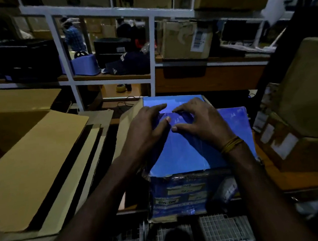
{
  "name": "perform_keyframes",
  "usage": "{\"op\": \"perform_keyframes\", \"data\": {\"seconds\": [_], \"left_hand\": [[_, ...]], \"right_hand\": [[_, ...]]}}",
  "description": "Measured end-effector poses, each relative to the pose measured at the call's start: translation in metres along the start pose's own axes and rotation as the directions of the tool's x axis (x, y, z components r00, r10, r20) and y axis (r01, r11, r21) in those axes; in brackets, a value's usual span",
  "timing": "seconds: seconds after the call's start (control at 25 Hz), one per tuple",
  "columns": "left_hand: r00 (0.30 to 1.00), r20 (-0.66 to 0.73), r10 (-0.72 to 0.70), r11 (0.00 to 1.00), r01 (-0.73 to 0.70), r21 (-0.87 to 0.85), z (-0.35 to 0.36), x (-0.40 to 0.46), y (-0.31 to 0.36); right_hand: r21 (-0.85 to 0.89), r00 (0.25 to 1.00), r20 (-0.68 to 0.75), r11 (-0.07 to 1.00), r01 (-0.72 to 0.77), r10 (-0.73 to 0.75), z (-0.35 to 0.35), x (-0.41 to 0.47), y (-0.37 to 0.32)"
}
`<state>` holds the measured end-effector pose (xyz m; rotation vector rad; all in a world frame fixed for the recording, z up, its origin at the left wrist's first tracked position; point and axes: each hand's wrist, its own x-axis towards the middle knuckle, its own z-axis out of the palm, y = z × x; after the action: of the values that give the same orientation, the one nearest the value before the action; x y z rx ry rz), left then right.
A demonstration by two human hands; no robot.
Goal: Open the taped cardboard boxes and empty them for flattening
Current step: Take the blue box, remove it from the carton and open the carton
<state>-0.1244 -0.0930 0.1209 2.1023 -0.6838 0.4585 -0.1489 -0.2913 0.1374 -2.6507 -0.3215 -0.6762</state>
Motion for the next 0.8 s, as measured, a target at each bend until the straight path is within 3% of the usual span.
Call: {"op": "perform_keyframes", "data": {"seconds": [0.16, 0.28, 0.36, 0.44, 0.6, 0.8], "left_hand": [[0.999, 0.029, -0.038, 0.954, 0.045, -0.298, -0.027, -0.003, 0.031], [0.973, 0.198, -0.12, 0.844, 0.205, -0.496, -0.044, -0.019, 0.053], [0.905, 0.415, -0.092, 0.807, 0.312, -0.502, -0.053, -0.033, 0.062], [0.838, 0.544, -0.049, 0.807, 0.354, -0.473, -0.056, -0.046, 0.062], [0.79, 0.613, -0.01, 0.78, 0.39, -0.489, -0.053, -0.078, 0.07], [0.809, 0.587, -0.024, 0.818, 0.353, -0.454, -0.04, -0.114, 0.077]], "right_hand": [[0.054, 0.973, -0.228, 0.997, 0.054, -0.04, -0.034, -0.027, -0.025], [0.098, 0.947, -0.319, 0.993, 0.064, -0.029, -0.057, -0.056, -0.039], [0.067, 0.964, -0.265, 0.998, 0.011, 0.007, -0.067, -0.074, -0.044], [0.03, 0.989, -0.143, 0.999, -0.036, 0.04, -0.076, -0.092, -0.049], [-0.023, 0.994, 0.099, 0.998, -0.053, 0.055, -0.088, -0.124, -0.058], [-0.052, 0.988, 0.154, 0.999, 0.0, 0.008, -0.083, -0.158, -0.06]]}}
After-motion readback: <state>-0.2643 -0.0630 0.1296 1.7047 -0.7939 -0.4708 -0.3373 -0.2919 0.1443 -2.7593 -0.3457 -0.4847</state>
